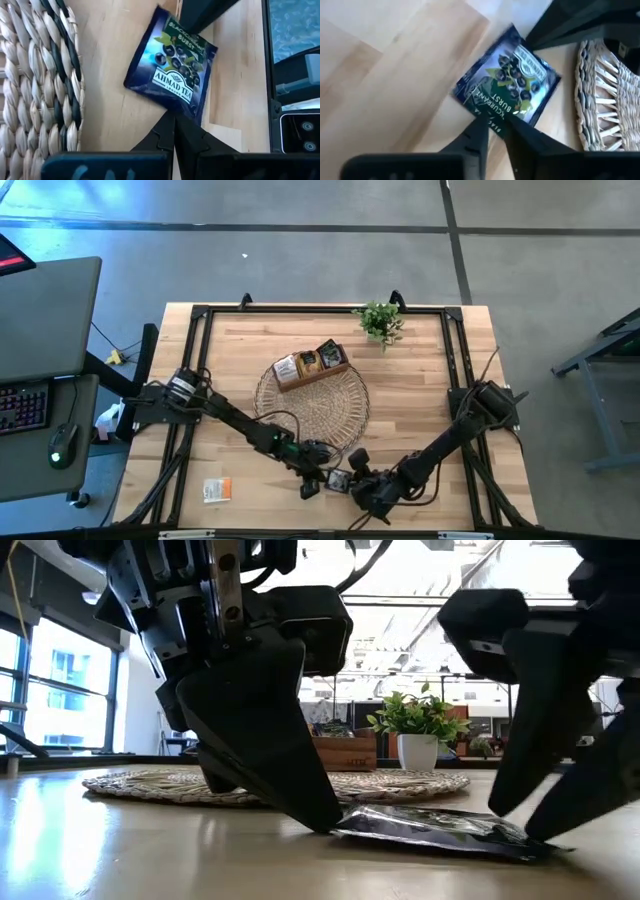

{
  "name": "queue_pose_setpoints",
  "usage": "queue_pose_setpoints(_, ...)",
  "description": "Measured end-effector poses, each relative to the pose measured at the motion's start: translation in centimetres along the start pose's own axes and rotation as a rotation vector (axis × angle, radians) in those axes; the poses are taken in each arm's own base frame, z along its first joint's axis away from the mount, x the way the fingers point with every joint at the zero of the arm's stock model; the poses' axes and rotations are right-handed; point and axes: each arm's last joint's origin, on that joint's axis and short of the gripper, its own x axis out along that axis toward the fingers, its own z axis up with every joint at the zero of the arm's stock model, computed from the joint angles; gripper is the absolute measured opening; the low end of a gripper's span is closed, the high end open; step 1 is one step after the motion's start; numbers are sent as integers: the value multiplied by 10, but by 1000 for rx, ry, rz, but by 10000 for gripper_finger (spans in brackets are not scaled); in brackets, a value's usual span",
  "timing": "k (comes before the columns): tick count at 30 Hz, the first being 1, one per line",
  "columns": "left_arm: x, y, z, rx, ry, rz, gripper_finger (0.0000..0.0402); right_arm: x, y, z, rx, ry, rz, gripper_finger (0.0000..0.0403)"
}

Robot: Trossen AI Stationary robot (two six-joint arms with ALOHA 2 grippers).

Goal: Pick & Place Tea
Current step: Put the violet tea packet into the right compartment of the wooden organizer

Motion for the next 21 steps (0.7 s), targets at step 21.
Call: queue_pose_setpoints(21, 0, -4, 2, -4, 25, -33, 0, -4, -39, 11, 69, -46, -16, 117)
